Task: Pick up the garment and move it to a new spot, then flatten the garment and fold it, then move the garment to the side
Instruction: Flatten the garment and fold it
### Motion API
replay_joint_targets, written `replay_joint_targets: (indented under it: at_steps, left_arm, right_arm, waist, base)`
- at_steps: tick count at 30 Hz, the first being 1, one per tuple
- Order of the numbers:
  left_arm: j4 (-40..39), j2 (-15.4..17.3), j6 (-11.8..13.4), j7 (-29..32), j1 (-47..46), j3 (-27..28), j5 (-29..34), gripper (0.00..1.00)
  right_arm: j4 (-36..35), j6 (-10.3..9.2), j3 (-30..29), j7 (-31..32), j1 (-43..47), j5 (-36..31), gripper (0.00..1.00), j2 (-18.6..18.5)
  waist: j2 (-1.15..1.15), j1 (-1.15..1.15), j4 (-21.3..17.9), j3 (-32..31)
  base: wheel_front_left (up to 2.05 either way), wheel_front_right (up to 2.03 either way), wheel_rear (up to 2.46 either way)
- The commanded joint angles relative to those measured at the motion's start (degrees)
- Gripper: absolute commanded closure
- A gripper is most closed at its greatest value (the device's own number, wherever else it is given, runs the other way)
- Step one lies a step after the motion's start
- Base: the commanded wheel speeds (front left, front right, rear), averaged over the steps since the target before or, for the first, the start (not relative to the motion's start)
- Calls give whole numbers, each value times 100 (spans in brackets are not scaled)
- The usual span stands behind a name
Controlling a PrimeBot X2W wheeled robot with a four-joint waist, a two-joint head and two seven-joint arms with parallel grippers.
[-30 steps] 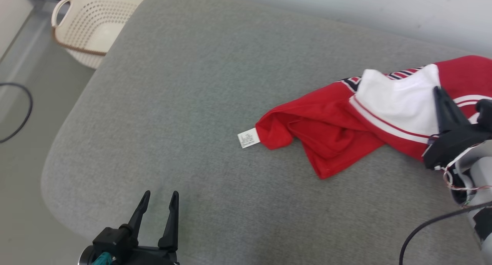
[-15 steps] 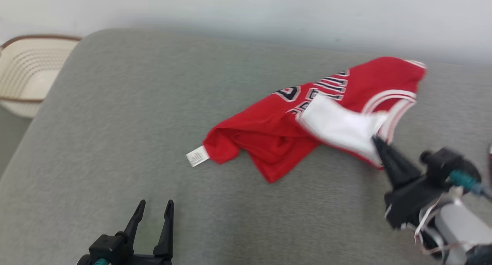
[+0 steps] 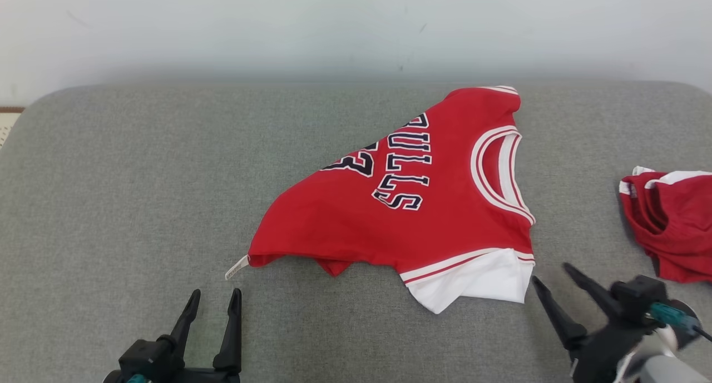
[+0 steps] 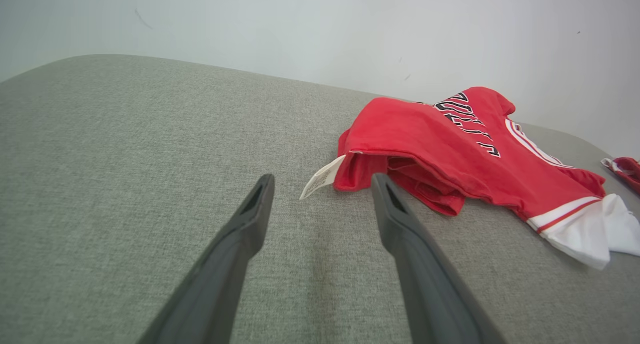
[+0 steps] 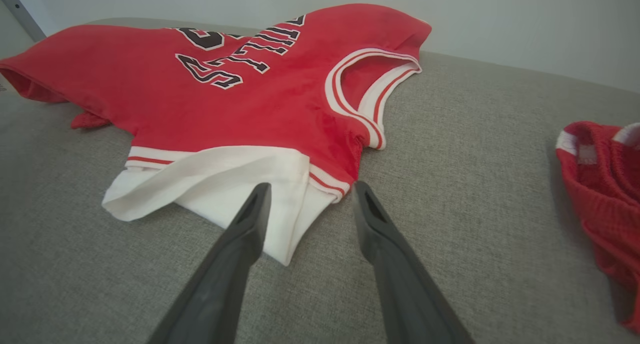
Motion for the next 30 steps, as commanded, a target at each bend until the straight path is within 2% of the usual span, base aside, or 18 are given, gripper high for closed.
replay_joint_targets:
  at_steps: [1, 6, 13, 18, 30]
  left_arm:
    - [41, 9, -15, -7, 70, 33, 12, 0]
    - [72, 8, -39, -7, 161, -12, 8, 0]
    - [63, 9, -88, -7, 102, -66, 66, 0]
    - [26, 7, -89, -7, 29, -157, 75, 0]
    - [-173, 5, -32, -7, -166, -332, 33, 0]
  right_arm:
    - [33, -7, -91, -4, 129, 43, 0, -25]
    - [124, -7, -577, -4, 297, -15, 0, 7]
    - [508, -7, -1180, -4, 108, -173, 0, 369]
    - [997, -7, -1428, -5, -169, -312, 0, 656]
    - [2167, -7, -1602, -4, -874, -493, 0, 1009]
  waist:
    - [0, 0, -39, -53]
    - [0, 0, 7, -109]
    - [0, 0, 198, -60]
    - [0, 0, 462, 72]
    - [0, 0, 1034, 454]
  base:
    - [0, 0, 0]
    - [0, 0, 0]
    - [0, 0, 0]
    - [0, 0, 0]
    - [0, 0, 0]
